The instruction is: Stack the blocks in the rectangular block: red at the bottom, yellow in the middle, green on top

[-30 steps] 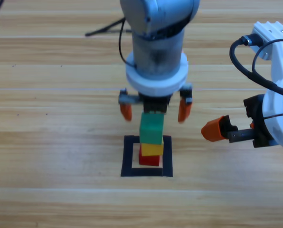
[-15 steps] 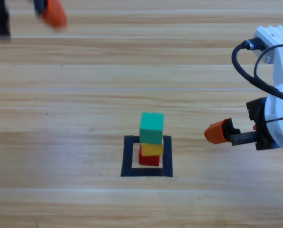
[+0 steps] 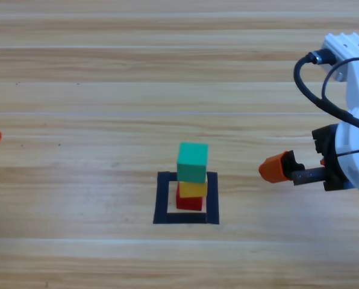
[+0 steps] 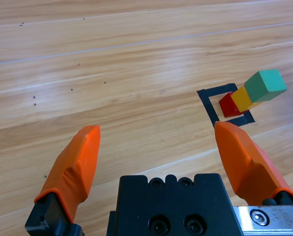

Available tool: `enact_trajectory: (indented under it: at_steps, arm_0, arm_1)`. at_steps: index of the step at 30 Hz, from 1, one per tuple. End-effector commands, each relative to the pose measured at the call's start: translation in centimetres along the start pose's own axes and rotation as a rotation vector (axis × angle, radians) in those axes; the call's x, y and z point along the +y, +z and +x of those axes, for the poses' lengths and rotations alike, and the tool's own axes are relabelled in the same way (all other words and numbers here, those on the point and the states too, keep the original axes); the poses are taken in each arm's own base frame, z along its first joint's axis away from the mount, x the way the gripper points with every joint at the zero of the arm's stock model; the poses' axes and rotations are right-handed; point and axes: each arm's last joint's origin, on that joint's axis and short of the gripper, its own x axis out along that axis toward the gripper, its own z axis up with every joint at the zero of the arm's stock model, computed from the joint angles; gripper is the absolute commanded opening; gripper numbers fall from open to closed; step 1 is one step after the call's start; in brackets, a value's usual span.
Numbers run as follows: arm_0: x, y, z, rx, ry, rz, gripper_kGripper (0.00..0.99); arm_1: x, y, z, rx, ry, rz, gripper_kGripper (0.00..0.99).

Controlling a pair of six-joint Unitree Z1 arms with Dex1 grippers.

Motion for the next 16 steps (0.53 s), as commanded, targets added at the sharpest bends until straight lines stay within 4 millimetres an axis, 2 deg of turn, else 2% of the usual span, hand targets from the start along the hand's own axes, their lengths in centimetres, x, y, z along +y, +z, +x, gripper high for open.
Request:
enact_trajectory:
  at_steps: [1, 16]
  arm_0:
    - [0.42, -0.79, 0.12, -0.005, -0.003, 0.021, 0.990]
    - [0.53, -1.67, 0.69, 0.017, 0.001, 0.035, 0.990]
  arm_1:
    - [-0.90, -0.07, 0.91, -0.003, -0.044, 0.004, 0.990]
    - [-1.00, -0.11, 0.89, -0.006, -0.043, 0.004, 0.990]
